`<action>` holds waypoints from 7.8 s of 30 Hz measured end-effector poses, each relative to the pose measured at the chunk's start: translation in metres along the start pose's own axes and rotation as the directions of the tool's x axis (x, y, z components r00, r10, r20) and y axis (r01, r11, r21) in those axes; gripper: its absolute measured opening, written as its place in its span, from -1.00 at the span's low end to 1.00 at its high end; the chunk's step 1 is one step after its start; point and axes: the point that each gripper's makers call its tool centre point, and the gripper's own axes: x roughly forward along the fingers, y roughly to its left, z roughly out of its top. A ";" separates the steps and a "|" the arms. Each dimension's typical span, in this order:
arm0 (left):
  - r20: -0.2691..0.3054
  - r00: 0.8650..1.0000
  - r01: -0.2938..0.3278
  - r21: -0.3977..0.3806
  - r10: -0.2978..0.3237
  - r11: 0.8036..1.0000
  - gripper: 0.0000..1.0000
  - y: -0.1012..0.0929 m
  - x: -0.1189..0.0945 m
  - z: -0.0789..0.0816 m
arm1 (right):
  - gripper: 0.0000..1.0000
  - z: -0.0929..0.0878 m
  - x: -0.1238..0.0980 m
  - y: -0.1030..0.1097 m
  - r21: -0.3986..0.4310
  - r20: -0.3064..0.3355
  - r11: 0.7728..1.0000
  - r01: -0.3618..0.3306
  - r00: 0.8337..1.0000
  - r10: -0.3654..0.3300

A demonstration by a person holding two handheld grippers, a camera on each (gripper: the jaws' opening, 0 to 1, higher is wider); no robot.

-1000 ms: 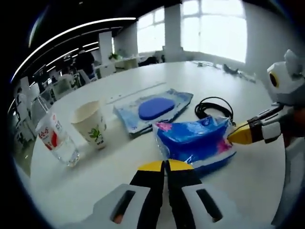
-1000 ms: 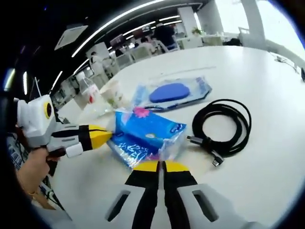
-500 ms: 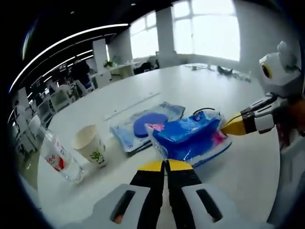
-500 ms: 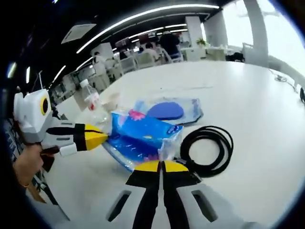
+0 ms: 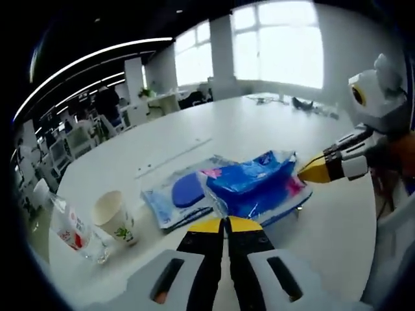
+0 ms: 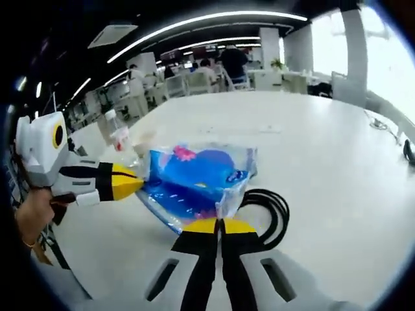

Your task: Arrange the tabletop items into an orderly group along one side of the table until the central work area is clear of visible clutter.

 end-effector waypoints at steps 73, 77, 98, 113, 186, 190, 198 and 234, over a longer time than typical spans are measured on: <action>0.063 0.998 -0.001 -0.215 0.015 0.977 -0.92 -0.061 0.193 0.047 | -1.00 0.044 0.098 -0.209 -0.084 0.005 0.994 0.072 0.997 -0.072; -0.030 0.990 -0.136 -0.049 0.135 0.989 -0.99 -0.053 0.194 0.036 | -1.00 0.041 0.100 -0.220 -0.095 0.005 0.989 0.114 0.993 -0.114; 0.041 0.998 -0.044 -0.156 0.051 0.987 -0.73 -0.063 0.193 0.053 | -1.00 0.035 0.113 -0.218 -0.204 -0.019 0.979 0.016 1.000 -0.020; 0.132 0.989 -0.045 -0.138 0.063 0.989 -0.34 -0.046 0.166 0.061 | -0.88 0.022 0.116 -0.219 -0.154 -0.077 0.988 0.012 0.997 -0.024; 0.075 0.992 -0.101 -0.052 0.105 0.993 0.97 0.042 -0.046 0.028 | 0.99 0.053 -0.052 -0.058 -0.281 0.042 0.919 -0.277 0.953 0.300; 0.064 0.990 -0.125 -0.053 0.129 0.991 0.95 0.045 -0.067 0.022 | 0.99 0.049 -0.063 -0.058 -0.288 0.044 0.920 -0.267 0.956 0.291; 0.061 0.983 -0.167 -0.062 0.170 0.984 0.96 0.047 -0.096 0.014 | 0.99 0.039 -0.085 -0.055 -0.291 0.050 0.918 -0.269 0.954 0.295; 0.046 0.973 -0.224 -0.055 0.227 0.973 0.94 0.030 -0.184 -0.036 | 0.99 -0.007 -0.123 -0.056 -0.347 0.044 0.903 -0.254 0.957 0.286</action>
